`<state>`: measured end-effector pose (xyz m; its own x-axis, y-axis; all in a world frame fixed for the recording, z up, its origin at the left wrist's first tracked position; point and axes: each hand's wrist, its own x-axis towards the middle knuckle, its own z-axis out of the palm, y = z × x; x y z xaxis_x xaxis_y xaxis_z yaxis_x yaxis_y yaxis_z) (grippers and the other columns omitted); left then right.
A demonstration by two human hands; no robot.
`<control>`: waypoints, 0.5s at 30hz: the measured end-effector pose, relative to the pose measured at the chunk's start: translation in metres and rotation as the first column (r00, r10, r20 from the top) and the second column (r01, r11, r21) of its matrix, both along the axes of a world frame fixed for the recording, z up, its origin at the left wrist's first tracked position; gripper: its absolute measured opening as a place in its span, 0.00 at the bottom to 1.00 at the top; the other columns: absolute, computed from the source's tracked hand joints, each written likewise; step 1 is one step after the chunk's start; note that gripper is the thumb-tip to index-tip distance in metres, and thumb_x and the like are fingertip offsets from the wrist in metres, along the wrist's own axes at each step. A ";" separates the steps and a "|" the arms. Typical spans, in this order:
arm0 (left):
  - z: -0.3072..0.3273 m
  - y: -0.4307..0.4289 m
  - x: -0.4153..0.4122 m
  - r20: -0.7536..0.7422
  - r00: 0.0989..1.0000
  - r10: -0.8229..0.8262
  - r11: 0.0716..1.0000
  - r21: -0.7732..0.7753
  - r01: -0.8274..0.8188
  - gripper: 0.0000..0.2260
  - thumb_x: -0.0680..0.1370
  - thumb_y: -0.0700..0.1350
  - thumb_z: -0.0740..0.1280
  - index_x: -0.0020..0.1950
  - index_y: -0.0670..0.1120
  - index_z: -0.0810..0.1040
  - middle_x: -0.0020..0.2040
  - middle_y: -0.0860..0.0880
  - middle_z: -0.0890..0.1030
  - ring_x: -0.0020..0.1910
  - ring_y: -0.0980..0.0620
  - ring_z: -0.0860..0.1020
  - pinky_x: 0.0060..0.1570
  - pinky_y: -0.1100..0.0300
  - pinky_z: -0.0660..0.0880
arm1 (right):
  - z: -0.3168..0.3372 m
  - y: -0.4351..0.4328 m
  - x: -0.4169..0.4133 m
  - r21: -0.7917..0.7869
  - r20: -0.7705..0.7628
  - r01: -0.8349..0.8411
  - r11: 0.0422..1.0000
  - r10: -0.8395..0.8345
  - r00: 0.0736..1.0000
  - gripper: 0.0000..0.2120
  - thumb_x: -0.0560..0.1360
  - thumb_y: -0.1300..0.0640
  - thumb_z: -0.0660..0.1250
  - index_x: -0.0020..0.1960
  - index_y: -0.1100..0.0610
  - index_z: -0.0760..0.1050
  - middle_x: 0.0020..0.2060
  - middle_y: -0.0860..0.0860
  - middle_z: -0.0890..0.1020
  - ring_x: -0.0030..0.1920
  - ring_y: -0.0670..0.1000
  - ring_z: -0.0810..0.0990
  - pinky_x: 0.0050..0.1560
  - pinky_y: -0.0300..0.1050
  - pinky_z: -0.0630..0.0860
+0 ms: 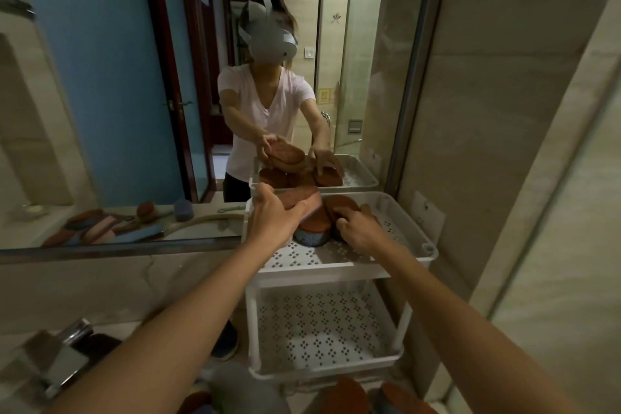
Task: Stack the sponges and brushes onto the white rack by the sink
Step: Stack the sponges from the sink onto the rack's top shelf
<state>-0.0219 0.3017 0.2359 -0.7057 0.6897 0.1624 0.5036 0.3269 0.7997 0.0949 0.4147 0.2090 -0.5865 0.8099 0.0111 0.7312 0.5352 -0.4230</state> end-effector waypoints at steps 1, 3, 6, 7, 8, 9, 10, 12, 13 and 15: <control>0.001 0.001 0.002 0.000 1.000 0.000 1.000 0.016 0.000 0.27 0.74 0.52 0.66 0.66 0.42 0.60 0.65 0.41 0.69 0.61 0.41 0.72 0.54 0.53 0.70 | 0.002 -0.001 0.001 0.011 0.029 -0.005 1.000 0.005 1.000 0.21 0.79 0.52 0.50 0.71 0.48 0.62 0.70 0.61 0.62 0.68 0.65 0.63 0.68 0.58 0.63; 0.003 0.003 0.006 0.000 1.000 -0.001 0.998 0.060 0.001 0.29 0.74 0.52 0.67 0.68 0.41 0.60 0.66 0.41 0.68 0.63 0.41 0.71 0.56 0.53 0.69 | 0.002 0.002 -0.001 -0.006 0.087 -0.017 1.000 0.017 0.996 0.21 0.78 0.51 0.49 0.71 0.47 0.61 0.71 0.59 0.63 0.69 0.64 0.61 0.68 0.61 0.61; 0.005 0.007 0.010 -0.048 0.999 0.011 0.996 0.092 -0.007 0.31 0.73 0.55 0.68 0.68 0.40 0.61 0.67 0.42 0.66 0.64 0.43 0.70 0.58 0.53 0.69 | 0.011 0.001 0.000 -0.125 0.020 0.002 0.992 0.001 1.000 0.21 0.78 0.51 0.49 0.69 0.50 0.67 0.69 0.58 0.67 0.67 0.62 0.66 0.67 0.56 0.64; 0.005 0.008 0.011 -0.087 0.996 0.021 0.995 0.101 -0.012 0.32 0.72 0.57 0.69 0.67 0.40 0.62 0.66 0.42 0.66 0.63 0.43 0.70 0.58 0.53 0.69 | 0.015 -0.002 0.002 -0.146 -0.061 0.008 0.989 -0.017 0.998 0.20 0.79 0.52 0.49 0.66 0.55 0.70 0.66 0.59 0.71 0.64 0.61 0.69 0.64 0.51 0.67; 0.005 0.010 0.012 -0.132 0.991 0.031 0.993 0.117 -0.015 0.32 0.72 0.57 0.69 0.66 0.40 0.63 0.65 0.42 0.65 0.63 0.43 0.69 0.59 0.54 0.69 | 0.018 -0.003 0.004 -0.155 -0.165 0.032 0.987 -0.058 0.985 0.19 0.81 0.54 0.49 0.64 0.60 0.72 0.63 0.61 0.74 0.62 0.60 0.72 0.59 0.47 0.69; 0.006 0.011 0.014 -0.174 0.984 0.033 0.991 0.136 -0.009 0.32 0.71 0.55 0.71 0.66 0.40 0.63 0.65 0.42 0.65 0.63 0.43 0.68 0.60 0.54 0.68 | 0.021 -0.005 0.007 -0.166 -0.293 0.074 0.983 -0.121 0.949 0.19 0.81 0.55 0.49 0.62 0.63 0.72 0.60 0.60 0.76 0.60 0.59 0.74 0.57 0.47 0.69; 0.006 0.012 0.017 -0.206 0.978 0.025 0.989 0.150 0.007 0.31 0.71 0.53 0.72 0.66 0.40 0.63 0.65 0.42 0.64 0.64 0.44 0.67 0.62 0.55 0.67 | 0.024 -0.006 0.009 -0.213 -0.421 0.103 0.972 -0.186 0.888 0.18 0.81 0.54 0.50 0.62 0.62 0.72 0.59 0.59 0.77 0.59 0.58 0.75 0.57 0.47 0.70; 0.006 0.016 0.024 -0.260 0.965 -0.031 0.987 0.146 0.071 0.31 0.70 0.48 0.74 0.66 0.40 0.63 0.65 0.42 0.62 0.65 0.45 0.66 0.66 0.56 0.65 | 0.032 -0.011 0.009 -0.448 -0.599 0.020 0.894 -0.317 0.735 0.18 0.81 0.50 0.52 0.62 0.60 0.72 0.56 0.57 0.79 0.53 0.55 0.78 0.56 0.50 0.75; 0.006 0.018 0.028 -0.287 0.955 -0.076 0.984 0.134 0.118 0.32 0.69 0.46 0.75 0.66 0.40 0.63 0.65 0.42 0.62 0.66 0.46 0.66 0.67 0.57 0.64 | 0.037 -0.015 0.008 -0.538 -0.639 -0.048 0.842 -0.370 0.675 0.18 0.81 0.49 0.53 0.61 0.60 0.72 0.52 0.56 0.79 0.48 0.54 0.79 0.52 0.48 0.77; 0.006 0.021 0.035 -0.314 0.930 -0.189 0.965 0.115 0.235 0.33 0.68 0.42 0.75 0.68 0.41 0.62 0.66 0.43 0.61 0.66 0.48 0.66 0.68 0.59 0.64 | 0.046 -0.018 0.010 -0.632 -0.646 -0.123 0.765 -0.433 0.628 0.18 0.80 0.48 0.53 0.59 0.59 0.73 0.49 0.56 0.78 0.44 0.53 0.78 0.44 0.46 0.77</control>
<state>0.0131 0.3227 0.2414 -0.4491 0.7697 0.4538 0.7704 0.0764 0.6330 0.1045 0.3964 0.2554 -0.4597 0.8787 -0.1285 0.0684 -0.1093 -0.9917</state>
